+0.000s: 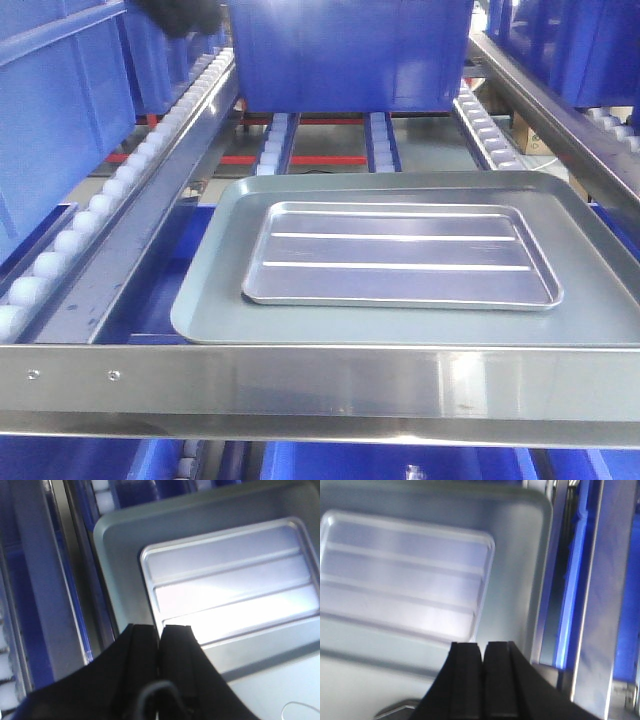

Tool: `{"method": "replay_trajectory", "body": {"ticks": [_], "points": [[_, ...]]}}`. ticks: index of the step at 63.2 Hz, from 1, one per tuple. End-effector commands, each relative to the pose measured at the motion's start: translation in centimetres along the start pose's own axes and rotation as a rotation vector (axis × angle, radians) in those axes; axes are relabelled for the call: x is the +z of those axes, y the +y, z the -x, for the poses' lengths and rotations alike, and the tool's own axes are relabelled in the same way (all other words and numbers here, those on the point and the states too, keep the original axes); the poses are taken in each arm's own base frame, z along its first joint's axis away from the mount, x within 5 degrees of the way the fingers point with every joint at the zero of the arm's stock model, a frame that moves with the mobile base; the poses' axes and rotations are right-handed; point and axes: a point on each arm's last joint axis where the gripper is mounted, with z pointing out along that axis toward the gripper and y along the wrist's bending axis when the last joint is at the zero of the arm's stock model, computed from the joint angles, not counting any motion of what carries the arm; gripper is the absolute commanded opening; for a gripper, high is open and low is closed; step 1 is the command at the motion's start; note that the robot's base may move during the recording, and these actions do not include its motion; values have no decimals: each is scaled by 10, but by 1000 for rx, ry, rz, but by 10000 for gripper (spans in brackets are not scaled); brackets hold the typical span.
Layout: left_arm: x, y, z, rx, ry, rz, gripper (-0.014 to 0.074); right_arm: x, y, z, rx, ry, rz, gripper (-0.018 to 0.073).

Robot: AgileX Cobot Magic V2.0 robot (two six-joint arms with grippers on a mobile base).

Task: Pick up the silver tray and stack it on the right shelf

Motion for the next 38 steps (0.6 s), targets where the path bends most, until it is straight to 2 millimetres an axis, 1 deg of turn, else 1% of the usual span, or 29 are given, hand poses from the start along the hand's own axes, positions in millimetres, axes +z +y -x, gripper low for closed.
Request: {"method": "replay_trajectory", "body": {"ticks": [1, 5, 10, 14, 18, 22, 29, 32, 38], "points": [[-22, 2, -9, 17, -143, -52, -97, -12, -3, -10, -33, -110, 6, 50], [-19, 6, -33, 26, -146, -67, -101, -12, -5, -26, -40, -107, 5, 50], [-20, 11, -56, 37, -170, -84, -101, -14, -8, -44, -40, -112, 5, 50], [-20, 16, -78, 52, -180, -94, -101, -17, -10, -57, -40, -127, 7, 50], [-26, 20, -92, 70, -221, -106, -101, -22, -12, -67, -41, -144, 9, 50], [-33, 24, -108, 82, -251, -114, -101, -33, -13, -76, -42, -191, 15, 50], [-55, 31, -123, 77, -325, -130, -101, -53, -14, -89, -66, -279, 25, 50], [-68, 35, -127, 71, -370, -137, -101, -65, -14, -94, -76, -334, 31, 50], [-101, 42, -135, 53, -472, -147, -101, -90, -15, -105, -90, -455, 44, 50]]}}
